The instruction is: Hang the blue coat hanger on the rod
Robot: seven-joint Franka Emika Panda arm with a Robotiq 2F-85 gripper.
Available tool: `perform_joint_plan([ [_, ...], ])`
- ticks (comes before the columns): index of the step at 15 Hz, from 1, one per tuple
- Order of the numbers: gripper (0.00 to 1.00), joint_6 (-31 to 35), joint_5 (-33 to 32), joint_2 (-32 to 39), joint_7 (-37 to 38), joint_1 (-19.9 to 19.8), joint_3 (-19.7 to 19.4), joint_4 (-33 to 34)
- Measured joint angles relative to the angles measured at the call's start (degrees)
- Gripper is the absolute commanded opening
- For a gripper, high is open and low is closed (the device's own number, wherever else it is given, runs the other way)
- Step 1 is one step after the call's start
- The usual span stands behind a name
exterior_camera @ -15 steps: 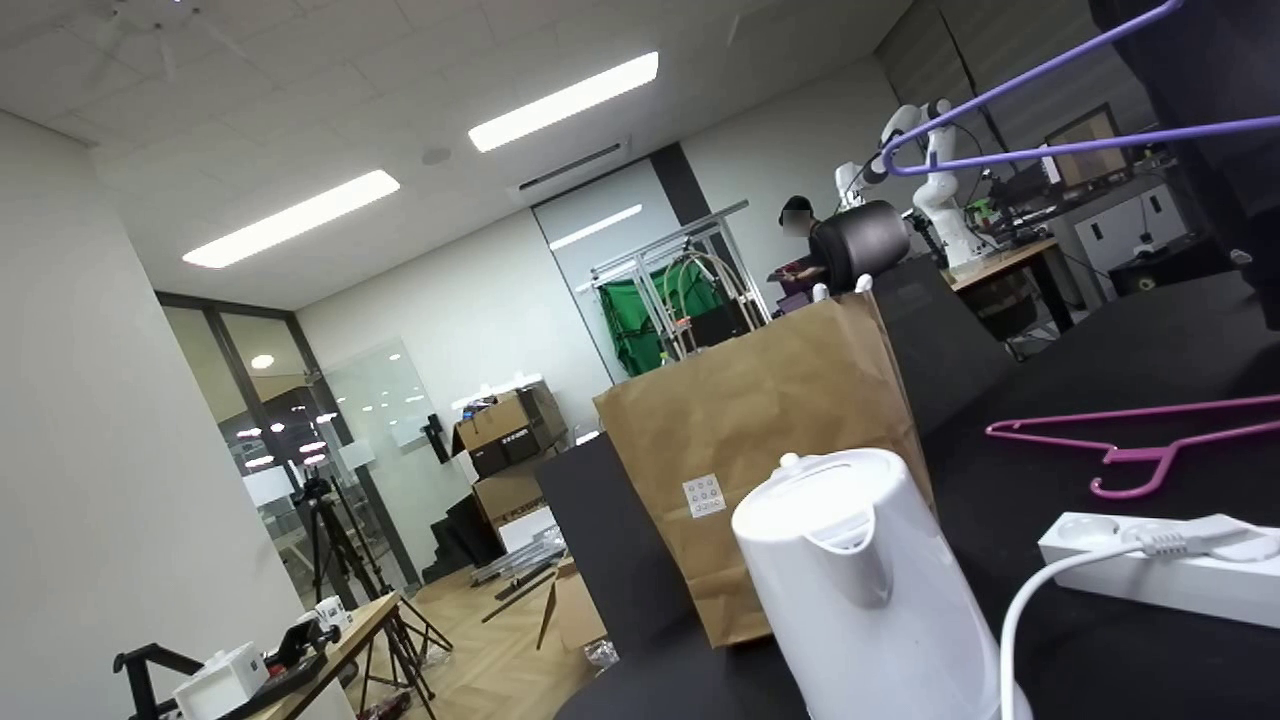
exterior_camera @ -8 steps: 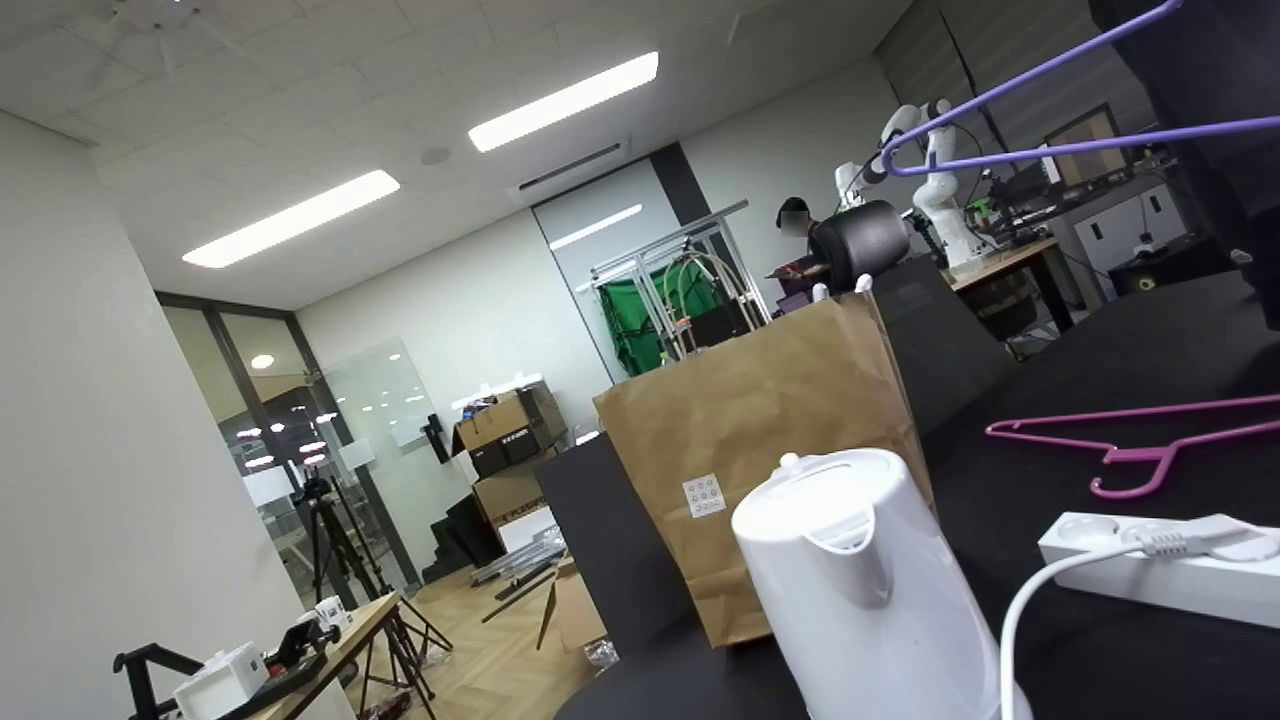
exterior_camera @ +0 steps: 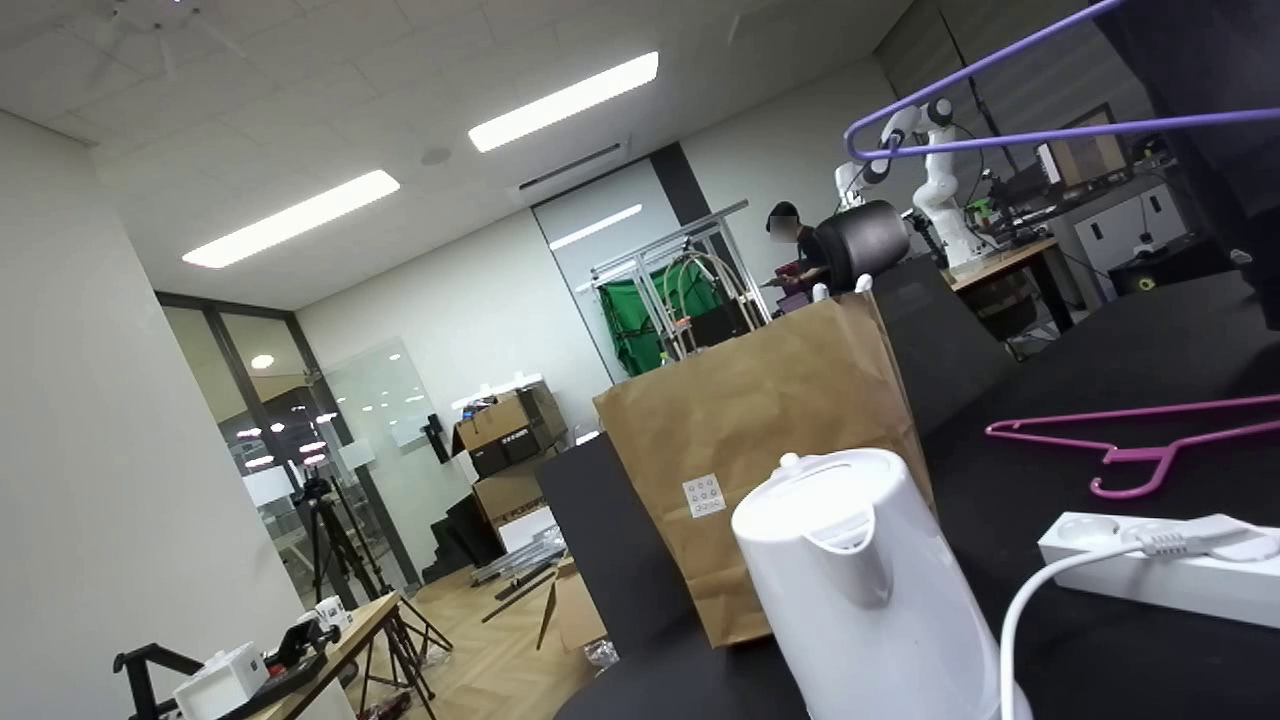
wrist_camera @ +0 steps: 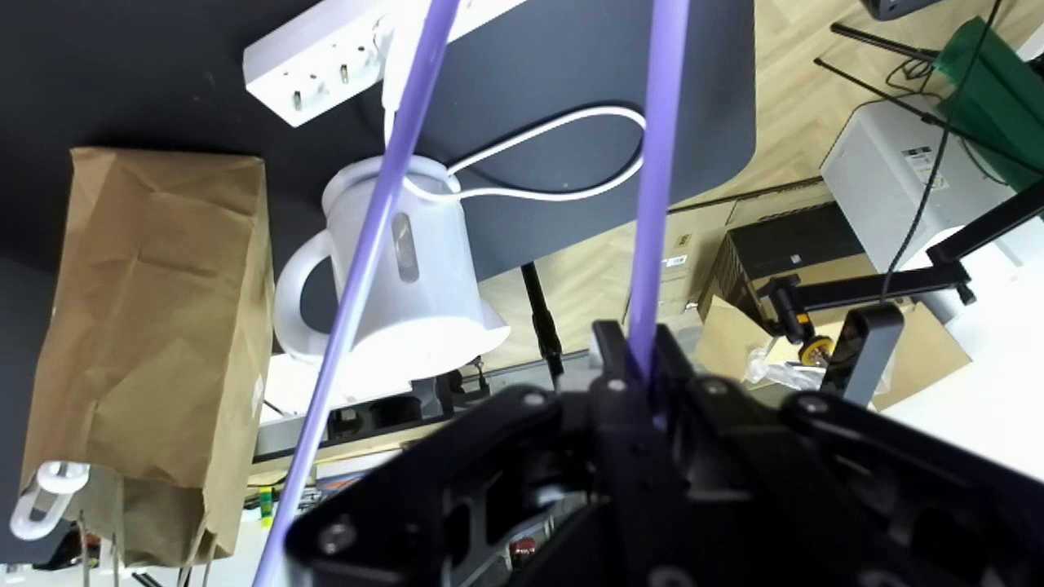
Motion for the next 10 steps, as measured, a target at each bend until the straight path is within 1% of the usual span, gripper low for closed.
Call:
perform_joint_plan([
  [6,0.02,0.52,1.74,2.15,2.73,9.82,0.53,9.09],
  [10,0.02,2.07,4.97,3.31,3.66,16.70,0.41,15.81],
])
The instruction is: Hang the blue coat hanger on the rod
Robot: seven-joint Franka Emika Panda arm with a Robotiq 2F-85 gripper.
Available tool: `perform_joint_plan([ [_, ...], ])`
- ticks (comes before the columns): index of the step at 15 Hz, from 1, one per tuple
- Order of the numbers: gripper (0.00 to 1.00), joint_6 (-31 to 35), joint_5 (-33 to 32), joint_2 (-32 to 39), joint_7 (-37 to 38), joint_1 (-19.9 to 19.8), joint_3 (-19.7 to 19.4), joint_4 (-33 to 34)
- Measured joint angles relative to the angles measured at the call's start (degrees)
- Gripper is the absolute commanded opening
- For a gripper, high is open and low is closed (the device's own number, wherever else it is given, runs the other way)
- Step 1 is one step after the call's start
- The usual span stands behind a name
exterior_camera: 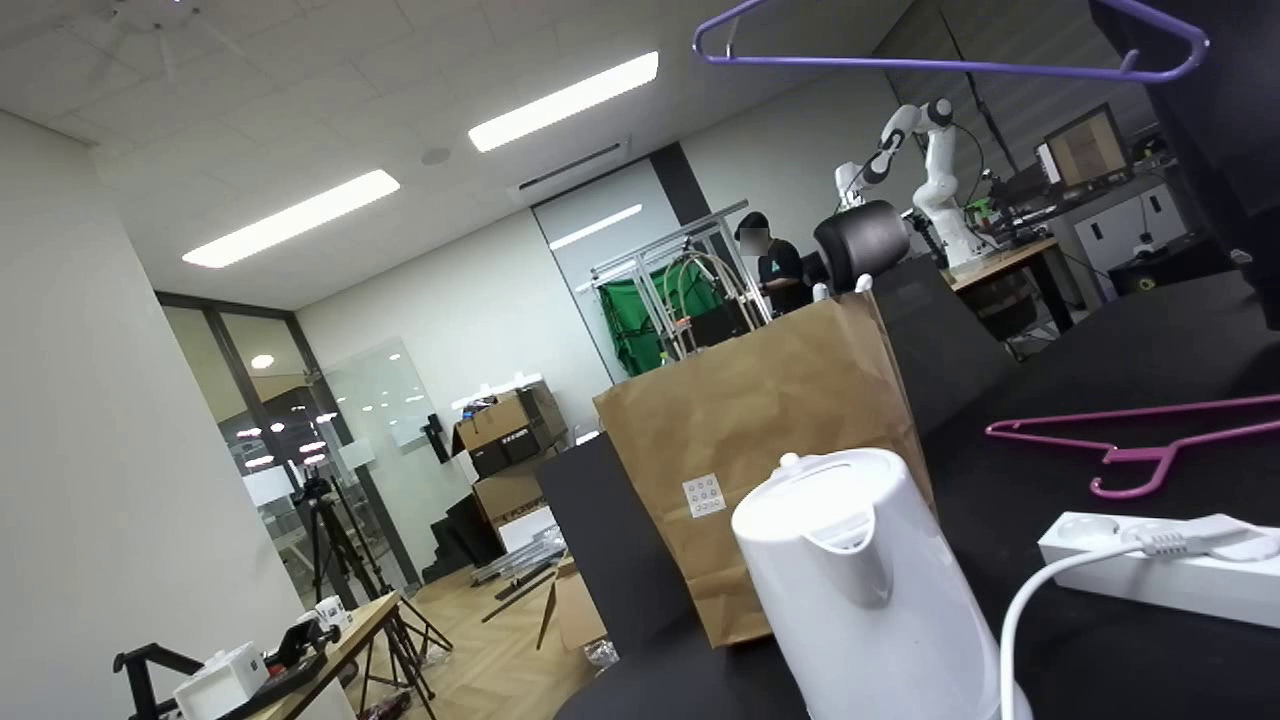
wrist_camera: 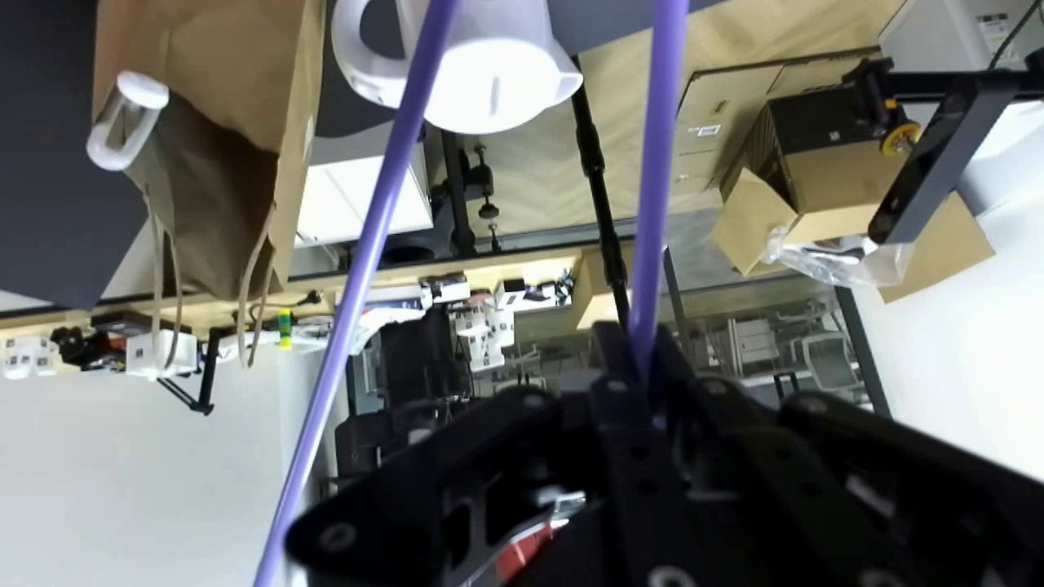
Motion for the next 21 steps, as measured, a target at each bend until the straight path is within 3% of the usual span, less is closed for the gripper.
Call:
perform_joint_plan([
  [4,0.02,0.05,4.39,2.44,0.17,5.99,-1.52,4.20],
  [11,0.02,3.11,9.48,7.01,1.09,12.71,-4.28,4.80],
  [20,0.02,6.74,9.99,7.30,4.40,15.26,-2.37,4.72],
  [21,0.08,6.72,9.98,7.31,4.71,15.19,-1.88,4.73],
])
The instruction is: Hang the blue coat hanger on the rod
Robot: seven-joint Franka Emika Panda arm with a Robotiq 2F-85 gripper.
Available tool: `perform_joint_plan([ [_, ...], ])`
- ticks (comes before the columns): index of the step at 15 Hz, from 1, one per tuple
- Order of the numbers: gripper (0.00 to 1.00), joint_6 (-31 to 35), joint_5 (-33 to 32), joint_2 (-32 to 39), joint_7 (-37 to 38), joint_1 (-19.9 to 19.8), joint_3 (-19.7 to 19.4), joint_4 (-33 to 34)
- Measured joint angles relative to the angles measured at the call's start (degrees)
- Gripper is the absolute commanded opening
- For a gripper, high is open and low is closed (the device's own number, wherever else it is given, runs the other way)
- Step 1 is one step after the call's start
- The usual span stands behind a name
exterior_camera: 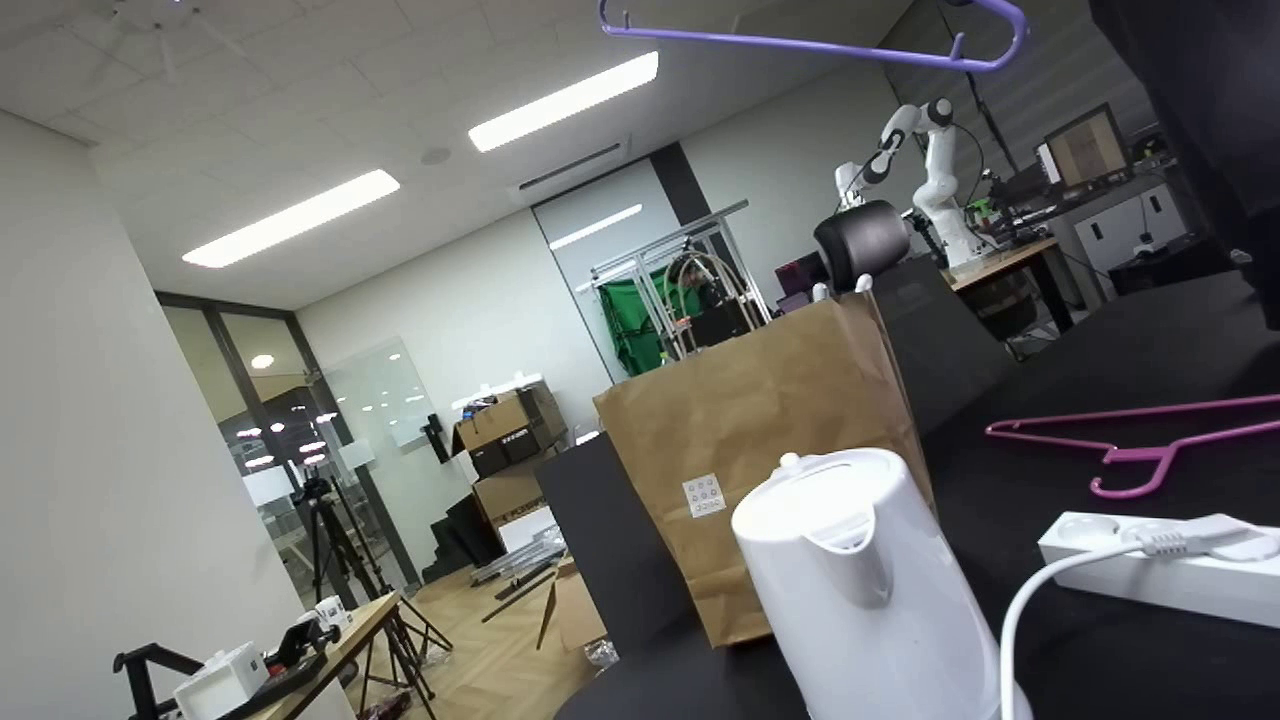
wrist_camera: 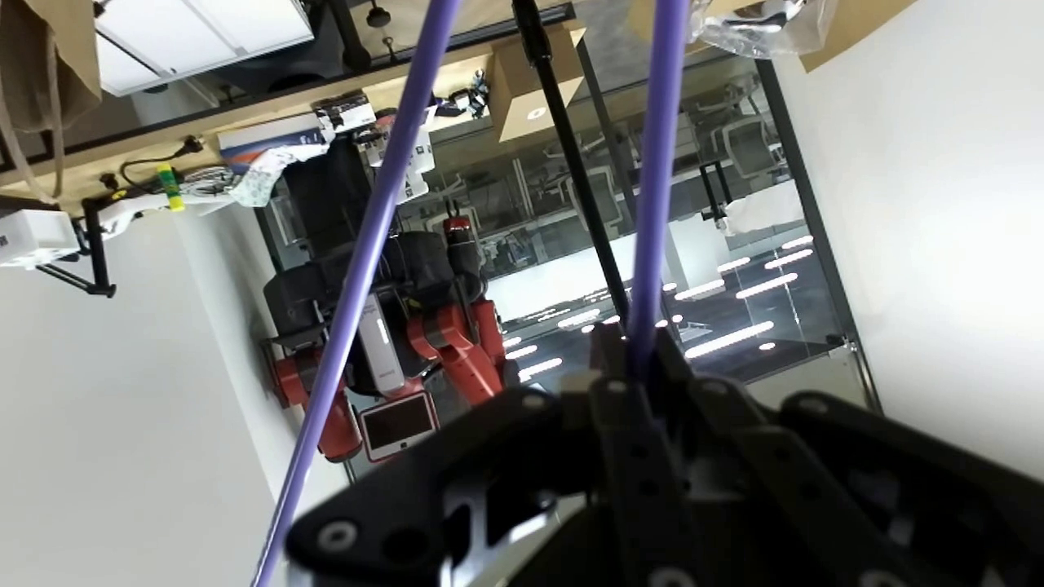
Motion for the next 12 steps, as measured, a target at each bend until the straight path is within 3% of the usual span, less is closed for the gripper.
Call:
perform_joint_plan([
  [12,0.08,-1.85,-0.56,-0.11,0.92,-0.37,0.93,-0.02],
])
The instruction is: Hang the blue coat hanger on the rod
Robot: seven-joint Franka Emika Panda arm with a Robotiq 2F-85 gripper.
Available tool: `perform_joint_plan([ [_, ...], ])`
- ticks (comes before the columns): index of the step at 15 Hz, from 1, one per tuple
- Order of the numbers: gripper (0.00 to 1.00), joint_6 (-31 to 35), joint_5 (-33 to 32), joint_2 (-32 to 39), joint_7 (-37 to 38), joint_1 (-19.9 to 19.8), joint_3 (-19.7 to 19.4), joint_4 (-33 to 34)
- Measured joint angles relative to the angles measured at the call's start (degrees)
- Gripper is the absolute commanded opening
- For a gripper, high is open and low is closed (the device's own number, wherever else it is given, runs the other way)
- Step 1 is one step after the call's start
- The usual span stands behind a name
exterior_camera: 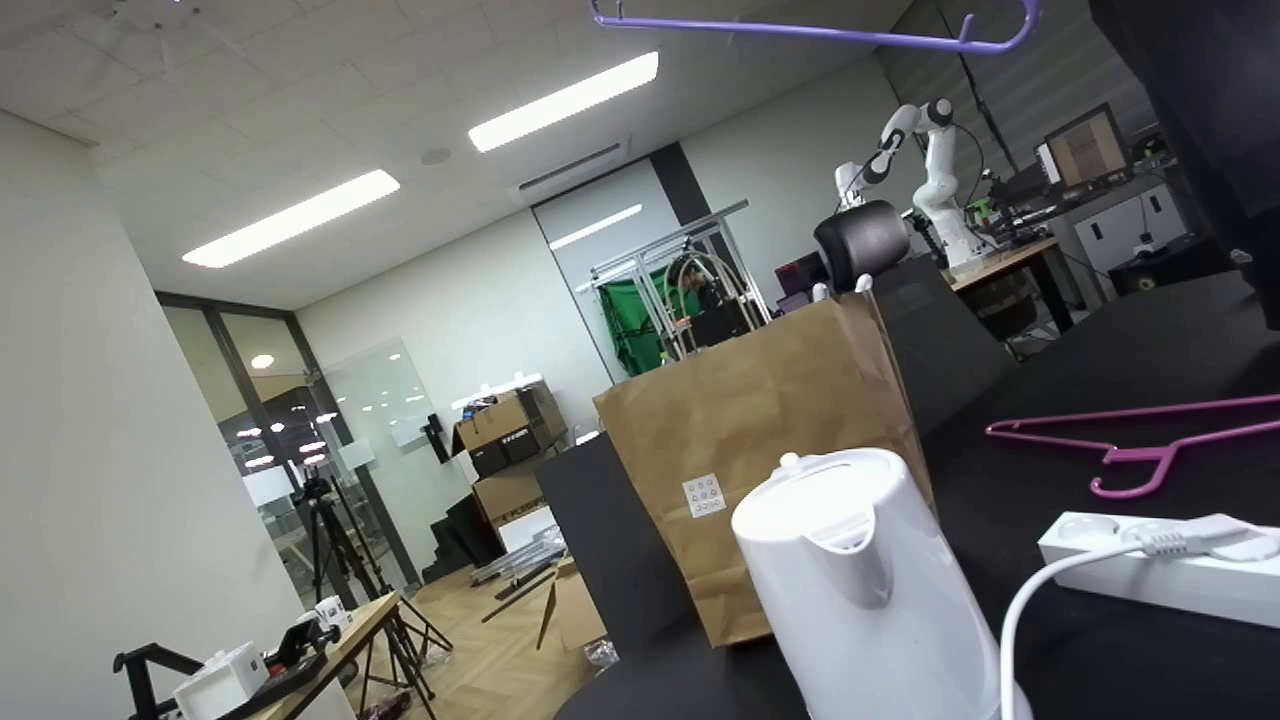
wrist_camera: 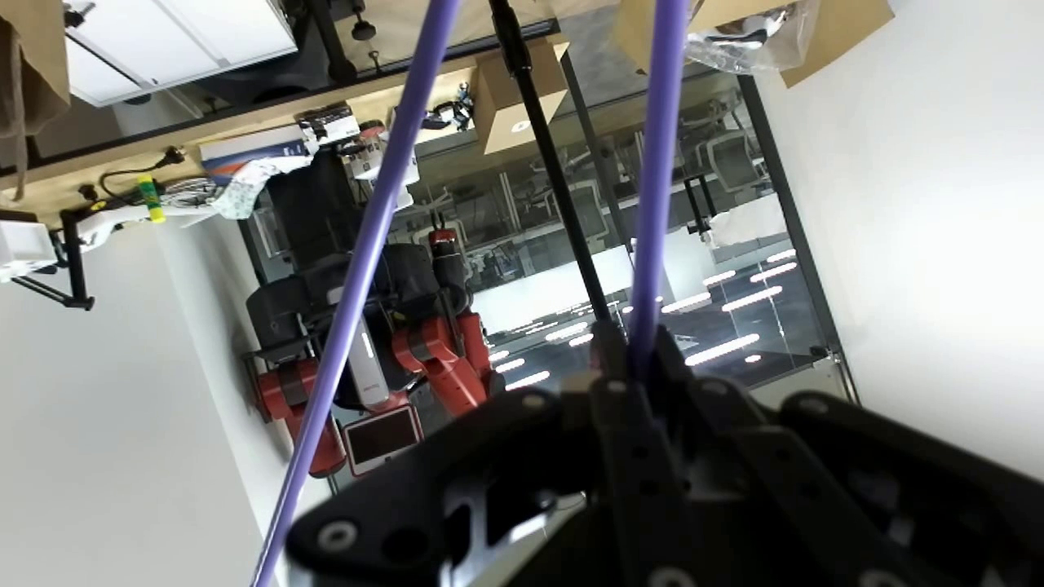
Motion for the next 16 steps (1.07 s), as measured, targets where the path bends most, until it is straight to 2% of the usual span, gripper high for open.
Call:
perform_joint_plan([
  [8,0.08,-0.10,-0.01,0.00,0.02,-0.01,0.00,0.00],
  [9,0.02,-0.11,-0.02,0.00,0.02,-0.01,0.00,0.00],
  [16,0.02,0.31,-0.36,0.88,-0.03,0.19,-0.59,0.10],
])
